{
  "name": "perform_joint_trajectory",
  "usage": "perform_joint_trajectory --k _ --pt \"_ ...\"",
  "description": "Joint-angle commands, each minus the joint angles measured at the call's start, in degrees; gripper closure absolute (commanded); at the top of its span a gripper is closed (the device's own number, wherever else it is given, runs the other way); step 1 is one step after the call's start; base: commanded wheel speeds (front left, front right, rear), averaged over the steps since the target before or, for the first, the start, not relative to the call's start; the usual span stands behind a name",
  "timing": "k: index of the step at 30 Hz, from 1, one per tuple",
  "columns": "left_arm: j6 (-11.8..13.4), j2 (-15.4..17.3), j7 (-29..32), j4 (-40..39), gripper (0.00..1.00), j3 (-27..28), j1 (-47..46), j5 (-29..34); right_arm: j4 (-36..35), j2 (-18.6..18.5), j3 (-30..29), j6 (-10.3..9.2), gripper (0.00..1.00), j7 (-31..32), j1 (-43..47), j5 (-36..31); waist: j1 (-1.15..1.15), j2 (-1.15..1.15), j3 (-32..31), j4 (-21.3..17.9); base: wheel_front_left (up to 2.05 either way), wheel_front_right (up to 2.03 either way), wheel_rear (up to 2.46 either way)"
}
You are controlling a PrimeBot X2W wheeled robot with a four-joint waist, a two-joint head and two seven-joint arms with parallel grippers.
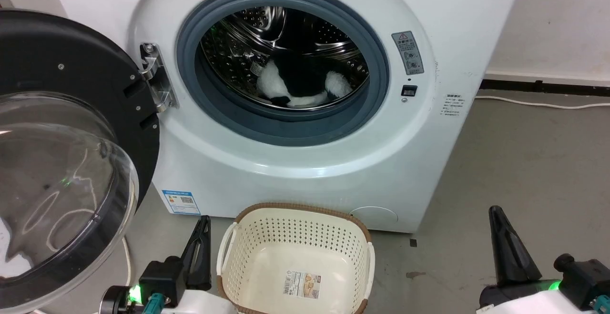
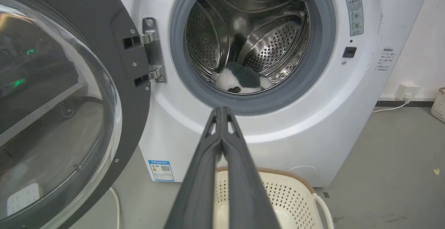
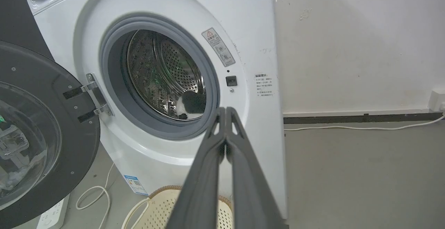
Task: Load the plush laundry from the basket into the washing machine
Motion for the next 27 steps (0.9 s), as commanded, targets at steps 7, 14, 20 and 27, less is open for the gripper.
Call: perform_joint_trajectory --k 7,14,20,27 --pt "-0.6 -0.5 1.0 -0.7 1.0 0.8 -0.1 1.0 0.3 0.1 -0.1 -0.01 1.0 1.0 -0.8 -1.5 0.0 0.0 0.0 -0.2 0.0 0.0 0.0" --pt "-0.9 -0.7 1.9 -1.1 1.0 1.4 -0.2 1.6 0.3 0.1 -0.1 -0.01 1.0 2.0 -1.0 -2.6 0.0 0.0 0.0 -0.4 0.0 0.0 0.0" --pt "-1.1 -0.8 2.5 -1.3 1.0 1.8 -0.2 2.1 0.4 0.2 -0.1 -0.01 1.0 2.6 -1.2 -3.3 0.0 0.0 0.0 -0.5 0.0 0.0 0.0" --pt "-1.3 -1.0 3.3 -1.6 1.0 2.4 -0.2 2.6 0.5 0.2 -0.2 -0.02 1.0 3.4 -1.4 -4.3 0.0 0.0 0.0 -0.7 0.0 0.0 0.0"
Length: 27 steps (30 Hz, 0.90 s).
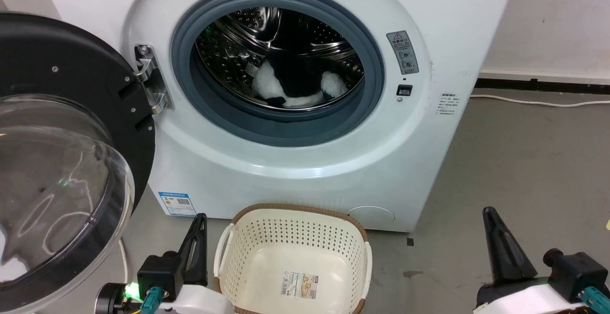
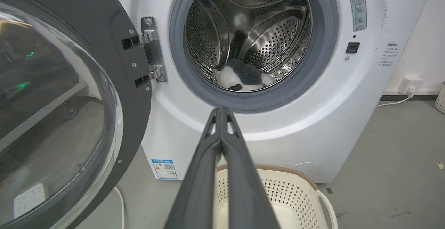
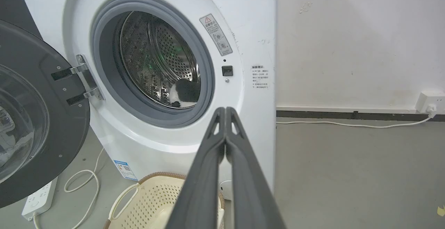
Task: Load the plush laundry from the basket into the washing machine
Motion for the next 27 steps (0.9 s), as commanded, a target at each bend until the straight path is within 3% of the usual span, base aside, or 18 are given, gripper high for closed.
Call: perform_joint_trajectory --k 1,27 --pt "-0.4 -0.1 0.3 -0.4 1.0 0.3 -0.2 0.4 0.2 0.2 -0.1 -0.02 1.0 0.3 -0.8 -0.4 0.0 0.0 0.0 0.0 0.0 0.0 0.0" --pt "-1.3 -0.8 3.3 -1.6 1.0 2.4 -0.4 2.5 0.5 0.3 -0.2 -0.02 1.0 3.3 -1.7 -4.1 0.0 0.0 0.0 -0.7 0.0 0.0 0.0"
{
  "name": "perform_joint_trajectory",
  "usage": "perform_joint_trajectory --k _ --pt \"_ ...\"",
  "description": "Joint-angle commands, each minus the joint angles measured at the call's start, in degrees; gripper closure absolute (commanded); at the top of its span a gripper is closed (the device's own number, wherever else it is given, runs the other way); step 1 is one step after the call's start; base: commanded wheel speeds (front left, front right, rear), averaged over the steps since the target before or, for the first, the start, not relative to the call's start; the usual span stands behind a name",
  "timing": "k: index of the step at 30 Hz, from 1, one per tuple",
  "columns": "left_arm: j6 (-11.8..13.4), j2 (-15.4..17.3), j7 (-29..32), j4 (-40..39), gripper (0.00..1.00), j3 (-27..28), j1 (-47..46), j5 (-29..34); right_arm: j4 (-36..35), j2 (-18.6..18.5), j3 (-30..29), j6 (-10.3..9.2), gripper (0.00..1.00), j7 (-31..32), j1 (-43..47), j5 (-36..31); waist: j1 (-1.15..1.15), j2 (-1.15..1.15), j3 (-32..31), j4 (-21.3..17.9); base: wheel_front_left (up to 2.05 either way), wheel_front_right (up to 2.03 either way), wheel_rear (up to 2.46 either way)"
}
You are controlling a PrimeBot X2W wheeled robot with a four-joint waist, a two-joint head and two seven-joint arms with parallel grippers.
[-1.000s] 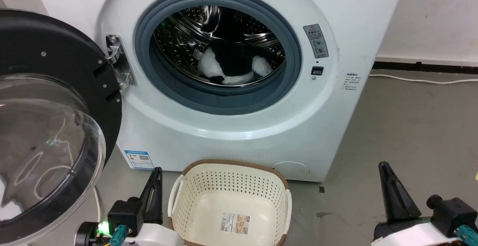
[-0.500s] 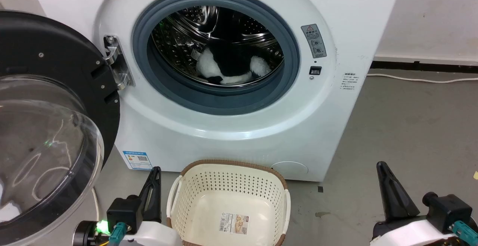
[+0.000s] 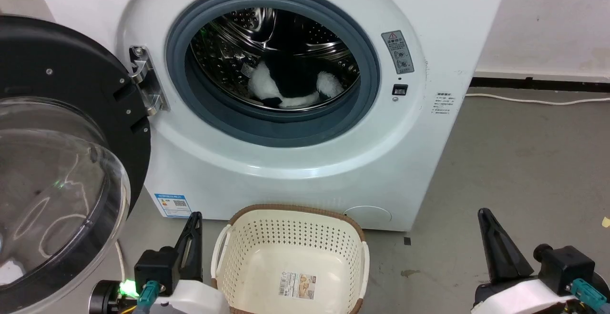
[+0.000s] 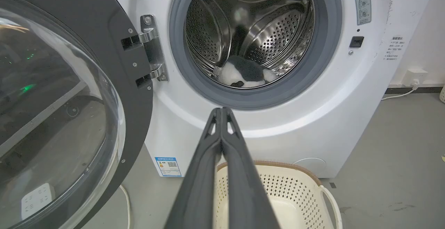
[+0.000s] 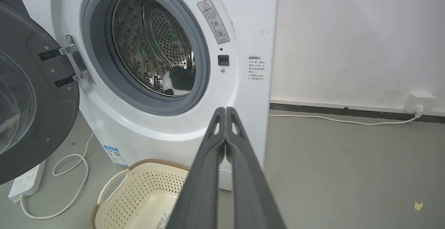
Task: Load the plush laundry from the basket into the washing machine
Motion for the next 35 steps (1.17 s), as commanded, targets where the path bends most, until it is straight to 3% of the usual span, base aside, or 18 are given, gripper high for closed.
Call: perform_joint_trajectory --k 1,35 --pt "-0.2 -0.2 0.3 -0.5 1.0 0.4 -0.4 0.6 0.2 0.3 -0.1 -0.02 1.0 0.4 -1.1 -0.6 0.0 0.0 0.0 0.0 0.0 0.0 0.0" --pt "-1.4 -1.1 4.3 -2.0 1.0 3.2 -0.6 3.3 0.6 0.4 -0.3 -0.04 1.0 4.4 -2.2 -5.3 0.0 0.0 0.0 -0.9 0.0 0.0 0.0"
